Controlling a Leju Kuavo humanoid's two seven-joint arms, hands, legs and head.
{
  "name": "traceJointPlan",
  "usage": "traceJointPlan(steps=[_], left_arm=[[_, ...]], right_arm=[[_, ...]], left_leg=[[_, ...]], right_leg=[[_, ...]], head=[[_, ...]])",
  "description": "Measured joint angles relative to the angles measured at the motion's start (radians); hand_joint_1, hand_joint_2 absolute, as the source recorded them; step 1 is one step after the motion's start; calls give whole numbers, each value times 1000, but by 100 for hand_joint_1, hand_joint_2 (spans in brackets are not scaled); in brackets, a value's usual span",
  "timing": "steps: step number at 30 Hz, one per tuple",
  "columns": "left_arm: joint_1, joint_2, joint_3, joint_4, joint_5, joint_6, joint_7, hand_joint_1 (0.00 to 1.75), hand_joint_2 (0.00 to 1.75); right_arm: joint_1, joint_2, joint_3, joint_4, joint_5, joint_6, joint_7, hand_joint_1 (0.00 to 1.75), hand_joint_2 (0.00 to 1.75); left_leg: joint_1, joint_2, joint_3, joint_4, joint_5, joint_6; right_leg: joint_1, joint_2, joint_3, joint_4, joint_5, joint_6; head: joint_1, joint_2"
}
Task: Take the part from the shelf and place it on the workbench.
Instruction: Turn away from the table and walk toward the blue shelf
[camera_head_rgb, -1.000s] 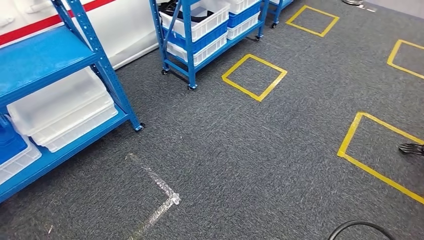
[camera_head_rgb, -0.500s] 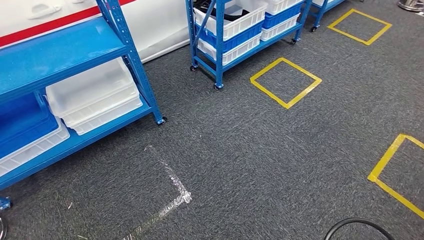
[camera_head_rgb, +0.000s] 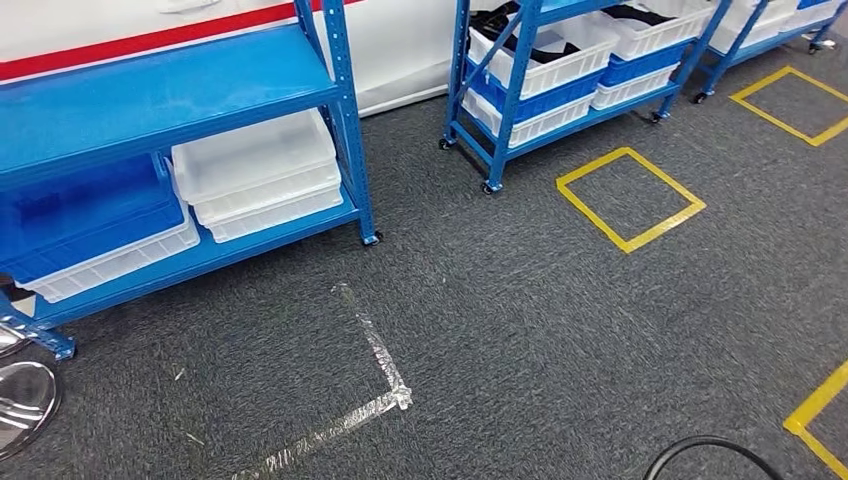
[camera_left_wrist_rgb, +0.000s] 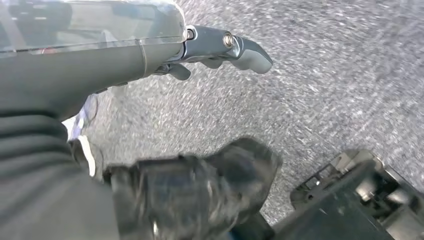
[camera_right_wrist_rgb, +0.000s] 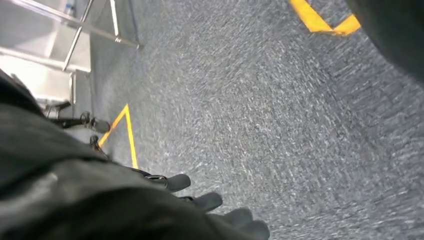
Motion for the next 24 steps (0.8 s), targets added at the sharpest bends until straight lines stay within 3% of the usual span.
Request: traceJointPlan(steps=[1, 3, 5, 7, 9, 11, 13, 15, 16, 17, 20, 21, 24], left_arm=[[1, 0, 0, 0, 0, 0, 0, 0, 175], [5, 0, 0, 0, 1, 0, 1, 0, 175], [6, 0, 0, 0, 1, 1, 4, 0, 175], [7, 1, 0, 0, 2, 1, 8, 0, 175], [10, 1, 0, 0, 4, 1, 11, 0, 175], [12, 2, 1, 0, 3, 3, 12, 0, 175], [19, 2, 13, 0, -4, 1, 10, 0, 87], [32, 2, 41, 0, -21, -5, 5, 0, 0], [41, 2, 57, 0, -30, -8, 2, 0, 0], [49, 2, 71, 0, -40, -12, -3, 0, 0], [81, 7, 124, 2, -75, -26, -15, 0, 0], [92, 9, 147, 3, -87, -31, -19, 0, 0], [117, 11, 218, 5, -120, -45, -34, 0, 0]], right_arm=[[1, 0, 1, 0, -1, -1, 0, 0, 0], [3, -4, 3, 1, -1, -2, 0, 0, 0], [-1, -6, 5, 1, 0, -2, 2, 0, 87], [-5, -6, 8, 1, -3, -3, 6, 0, 175], [-5, -6, 10, 1, -20, -6, 15, 0, 175], [-3, -6, 10, 1, -40, -8, 23, 0, 175], [2, -7, 9, 1, -54, -10, 25, 0, 175], [6, -8, 1, 0, -64, -10, 23, 0, 87], [8, -8, -4, -3, -69, -8, 21, 0, 44], [9, -8, -10, -7, -73, -6, 19, 0, 0], [9, -6, -33, -29, -85, 0, 10, 0, 0], [10, -5, -43, -37, -89, 1, 7, 0, 0], [17, -4, -73, -55, -102, 4, -2, 0, 0]], left_leg=[[0, -12, 1, 4, -3, 0], [2, -33, 1, 18, -13, -5], [0, -46, -9, 40, -25, -14], [-1, -52, -20, 53, -30, -21], [1, -50, -24, 56, -36, -25], [4, -26, -39, 95, -65, -33], [8, 4, -95, 211, -115, -43], [10, 15, -161, 332, -147, -47], [9, 16, -174, 350, -140, -44], [7, 17, -169, 331, -117, -38], [-11, 22, -73, 131, -26, -8], [-18, 25, -48, 82, -15, 0], [-23, 22, -29, 50, -19, 10]], right_leg=[[0, 3, -4, -10, 23, -1], [-2, 10, 29, -119, 102, -2], [-3, 24, 61, -220, 145, -5], [0, 33, 64, -239, 141, -12], [1, 29, 64, -236, 141, -21], [-1, 23, 70, -239, 140, -29], [-1, 14, 76, -240, 136, -36], [4, 5, 82, -240, 131, -41], [6, 2, 85, -240, 128, -42], [9, 0, 89, -240, 125, -43], [11, -2, 101, -242, 117, -42], [10, -2, 103, -244, 115, -39], [8, -6, 107, -251, 111, -26]], head=[[0, 0], [0, 0], [0, 0], [0, 0], [0, 0], [-1, 0], [-1, 0], [-1, 0], [-1, 0], [-1, 0], [-1, 0], [-1, 0], [-1, 0]])
